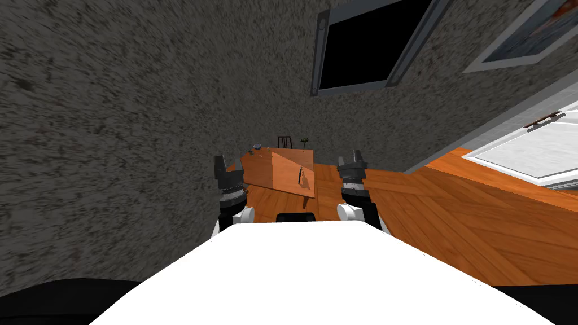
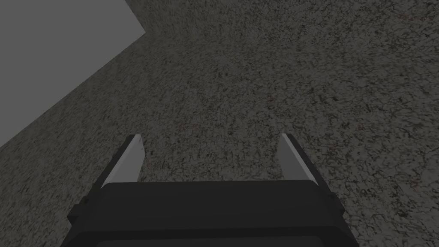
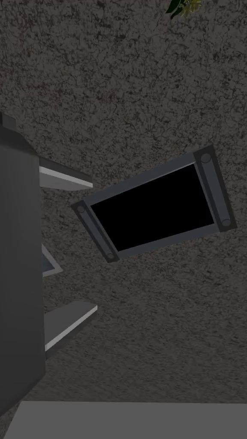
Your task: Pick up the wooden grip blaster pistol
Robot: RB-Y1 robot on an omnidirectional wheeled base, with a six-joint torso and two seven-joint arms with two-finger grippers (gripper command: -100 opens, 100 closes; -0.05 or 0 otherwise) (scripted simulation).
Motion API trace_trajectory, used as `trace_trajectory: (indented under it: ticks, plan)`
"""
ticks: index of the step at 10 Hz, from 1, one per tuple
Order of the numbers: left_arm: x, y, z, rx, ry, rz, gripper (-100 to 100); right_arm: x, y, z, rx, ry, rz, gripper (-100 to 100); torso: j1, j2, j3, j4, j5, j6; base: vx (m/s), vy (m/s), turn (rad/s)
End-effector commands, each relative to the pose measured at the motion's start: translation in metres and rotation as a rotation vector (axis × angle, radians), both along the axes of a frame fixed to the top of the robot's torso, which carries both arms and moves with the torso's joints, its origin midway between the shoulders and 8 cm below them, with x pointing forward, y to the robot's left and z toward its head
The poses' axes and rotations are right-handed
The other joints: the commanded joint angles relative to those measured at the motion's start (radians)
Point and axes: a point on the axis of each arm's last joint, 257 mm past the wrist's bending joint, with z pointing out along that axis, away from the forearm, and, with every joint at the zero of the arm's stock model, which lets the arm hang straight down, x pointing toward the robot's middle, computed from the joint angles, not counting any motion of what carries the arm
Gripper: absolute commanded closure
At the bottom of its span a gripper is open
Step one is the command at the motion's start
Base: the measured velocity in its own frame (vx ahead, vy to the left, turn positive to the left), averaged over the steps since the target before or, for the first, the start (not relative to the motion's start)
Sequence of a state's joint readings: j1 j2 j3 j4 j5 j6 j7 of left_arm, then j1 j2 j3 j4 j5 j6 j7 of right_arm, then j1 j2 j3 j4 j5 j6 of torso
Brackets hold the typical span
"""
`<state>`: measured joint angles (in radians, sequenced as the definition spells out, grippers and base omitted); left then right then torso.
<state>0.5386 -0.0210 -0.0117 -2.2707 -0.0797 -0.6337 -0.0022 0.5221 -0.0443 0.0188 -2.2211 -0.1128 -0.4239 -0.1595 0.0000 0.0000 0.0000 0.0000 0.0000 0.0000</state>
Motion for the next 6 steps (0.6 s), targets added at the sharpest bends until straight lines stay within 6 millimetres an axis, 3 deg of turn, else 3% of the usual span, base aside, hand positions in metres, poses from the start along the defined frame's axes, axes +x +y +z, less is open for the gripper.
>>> trace_trajectory:
  ticks: [1,6]
  plan:
    - [0.000,0.000,0.000,0.000,0.000,0.000,0,0.006,0.003,-0.017,-0.066,0.060,0.004,-100,0.000,0.000,0.000,0.000,0.000,0.000,-0.077,0.055,0.234]
    - [0.000,0.000,0.000,0.000,0.000,0.000,0,0.018,0.002,-0.077,-0.227,0.245,-0.017,-100,0.008,0.008,0.004,0.002,0.002,0.000,-0.125,0.111,0.181]
